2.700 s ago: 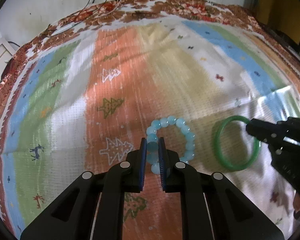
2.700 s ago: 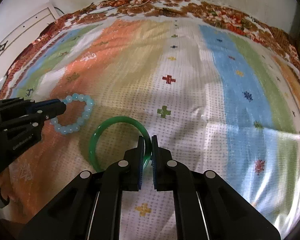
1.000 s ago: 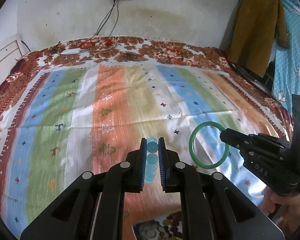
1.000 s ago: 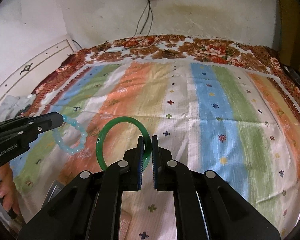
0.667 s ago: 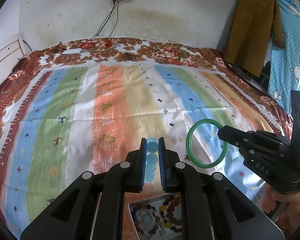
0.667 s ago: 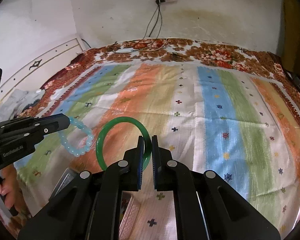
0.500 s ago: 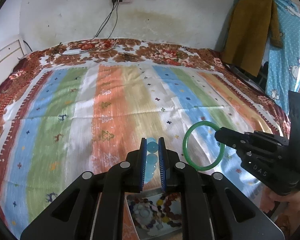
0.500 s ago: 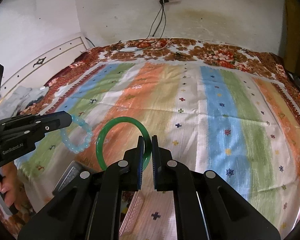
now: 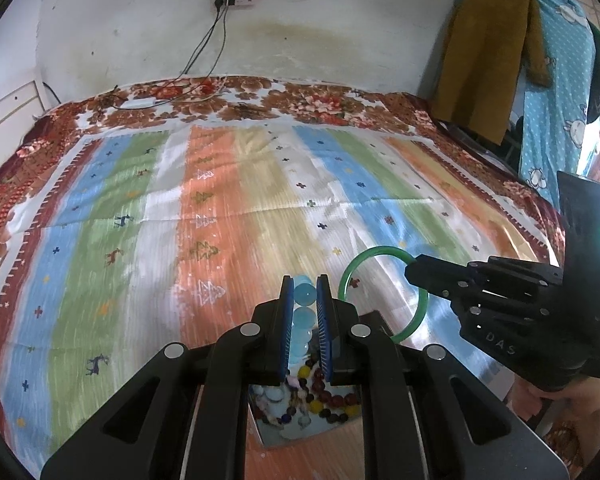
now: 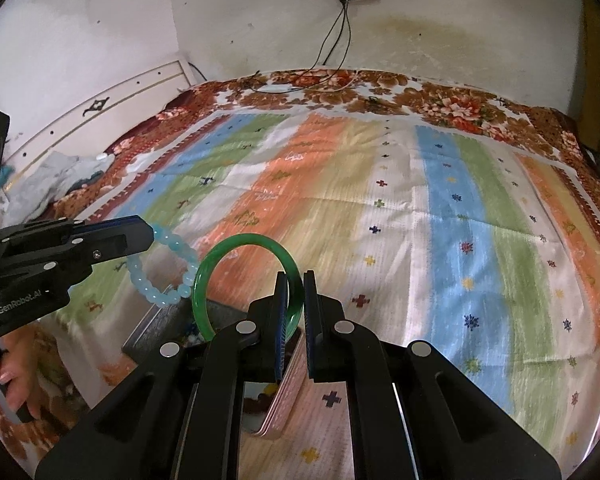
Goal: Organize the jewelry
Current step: 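Lift the bracelet and bangle and carry them over the tin, then open both grippers to drop the bracelet and bangle into the tin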
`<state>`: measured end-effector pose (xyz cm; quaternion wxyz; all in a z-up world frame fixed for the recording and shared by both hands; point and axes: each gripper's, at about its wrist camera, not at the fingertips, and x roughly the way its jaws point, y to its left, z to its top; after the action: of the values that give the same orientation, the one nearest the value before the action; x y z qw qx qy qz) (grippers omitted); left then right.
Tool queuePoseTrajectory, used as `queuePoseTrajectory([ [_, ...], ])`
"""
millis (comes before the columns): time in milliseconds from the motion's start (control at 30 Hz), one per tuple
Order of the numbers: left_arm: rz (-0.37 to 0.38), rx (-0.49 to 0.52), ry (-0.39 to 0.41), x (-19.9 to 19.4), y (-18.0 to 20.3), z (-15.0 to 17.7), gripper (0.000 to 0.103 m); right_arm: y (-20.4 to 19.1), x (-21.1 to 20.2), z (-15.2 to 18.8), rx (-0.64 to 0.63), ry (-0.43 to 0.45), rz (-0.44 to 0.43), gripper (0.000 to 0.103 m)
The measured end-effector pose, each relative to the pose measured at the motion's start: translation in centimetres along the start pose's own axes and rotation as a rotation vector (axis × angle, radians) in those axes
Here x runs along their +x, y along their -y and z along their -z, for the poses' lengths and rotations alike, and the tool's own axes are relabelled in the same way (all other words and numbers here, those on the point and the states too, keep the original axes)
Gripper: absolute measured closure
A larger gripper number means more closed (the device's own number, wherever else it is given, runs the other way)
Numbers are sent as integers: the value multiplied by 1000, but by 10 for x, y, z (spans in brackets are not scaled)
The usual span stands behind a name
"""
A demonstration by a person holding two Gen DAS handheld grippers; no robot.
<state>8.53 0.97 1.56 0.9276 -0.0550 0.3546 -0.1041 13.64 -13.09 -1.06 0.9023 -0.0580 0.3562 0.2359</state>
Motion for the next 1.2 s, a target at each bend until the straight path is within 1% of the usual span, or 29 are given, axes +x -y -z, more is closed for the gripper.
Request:
queuePoseTrajectory([
  [300,7,14,-11,-7,8,14,92,-10,-3,12,-23,-24,-16,94],
  [400,11,-7,-35,-7,5,16,91,-10,-2,14,-13,-41,-35,93],
  [433,8,-17,-38,-8,3,17,91,-10,-2,15,-10,-46,-52,90],
  [467,7,-21,-41,-8,2,17,89,-10,-2,16,-7,-49,-54,88],
  [500,4,-26,-44,-8,0,17,80,-11,-3,17,-7,-51,-55,79],
  [533,3,-29,-44,-9,-1,18,74,-11,-4,18,-8,-49,-57,70],
  [567,0,-33,-44,-10,-2,19,71,-11,-6,18,-7,-41,-59,68],
  [633,-8,-32,-42,-12,-3,21,69,-10,-11,19,-3,-32,-61,63],
  [733,-16,-31,-43,-16,-5,23,64,-6,-18,23,4,-18,-62,59],
  [833,-26,-23,-52,-19,-4,28,56,-4,-23,25,8,-9,-69,51],
  [900,-30,-17,-61,-20,-3,32,50,-3,-28,29,7,-1,-73,48],
  [933,-34,-11,-67,-20,-2,34,49,-2,-29,29,5,-1,-75,47],
  [1000,-44,-1,-72,-21,0,36,42,-2,-32,31,3,1,-76,46],
  [1067,-47,9,-75,-22,1,39,37,-1,-34,32,7,5,-81,44],
  [1200,-59,23,-71,-26,4,44,25,3,-39,37,13,11,-86,36],
])
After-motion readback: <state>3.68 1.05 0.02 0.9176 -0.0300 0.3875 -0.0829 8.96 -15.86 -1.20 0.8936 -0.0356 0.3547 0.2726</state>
